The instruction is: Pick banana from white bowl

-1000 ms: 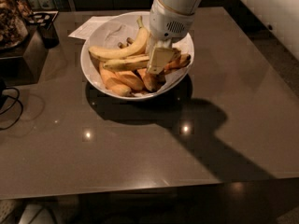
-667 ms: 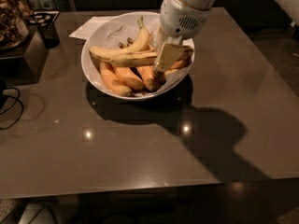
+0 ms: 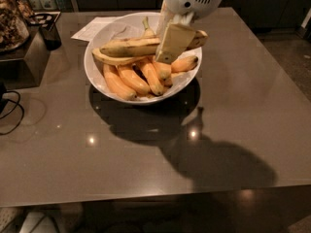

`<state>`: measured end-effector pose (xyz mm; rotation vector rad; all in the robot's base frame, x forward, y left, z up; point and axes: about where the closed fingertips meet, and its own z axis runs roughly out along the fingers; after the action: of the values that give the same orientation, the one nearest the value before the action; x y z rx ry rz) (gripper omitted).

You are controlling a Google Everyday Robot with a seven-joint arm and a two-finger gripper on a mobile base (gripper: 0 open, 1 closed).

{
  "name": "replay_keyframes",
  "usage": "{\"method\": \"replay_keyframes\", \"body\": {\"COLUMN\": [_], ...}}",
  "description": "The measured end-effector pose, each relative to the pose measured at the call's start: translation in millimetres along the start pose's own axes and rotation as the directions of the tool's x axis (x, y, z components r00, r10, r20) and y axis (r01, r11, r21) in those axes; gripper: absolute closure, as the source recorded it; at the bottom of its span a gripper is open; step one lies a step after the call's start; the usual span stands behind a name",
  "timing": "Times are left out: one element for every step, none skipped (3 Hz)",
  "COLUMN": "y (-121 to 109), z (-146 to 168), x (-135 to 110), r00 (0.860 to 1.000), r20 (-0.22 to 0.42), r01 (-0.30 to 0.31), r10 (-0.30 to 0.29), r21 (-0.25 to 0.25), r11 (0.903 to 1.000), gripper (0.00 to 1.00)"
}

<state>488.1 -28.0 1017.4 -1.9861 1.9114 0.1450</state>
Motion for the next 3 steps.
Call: {"method": "replay_keyframes", "body": {"y": [-3, 6, 24], "z": [-2, -11, -21], "x": [-3, -8, -12], "r00": [1.000, 1.000, 0.998], "r20": [0.009, -0.002, 0.007], "r01": [0.001, -0.021, -0.056], "r10": [-0.001, 0.021, 0.056], "r21": [0.018, 0.030, 0.035], "r11": [0.9998, 0.9993, 0.9978], "gripper": [1.00, 1.00, 1.00]}}
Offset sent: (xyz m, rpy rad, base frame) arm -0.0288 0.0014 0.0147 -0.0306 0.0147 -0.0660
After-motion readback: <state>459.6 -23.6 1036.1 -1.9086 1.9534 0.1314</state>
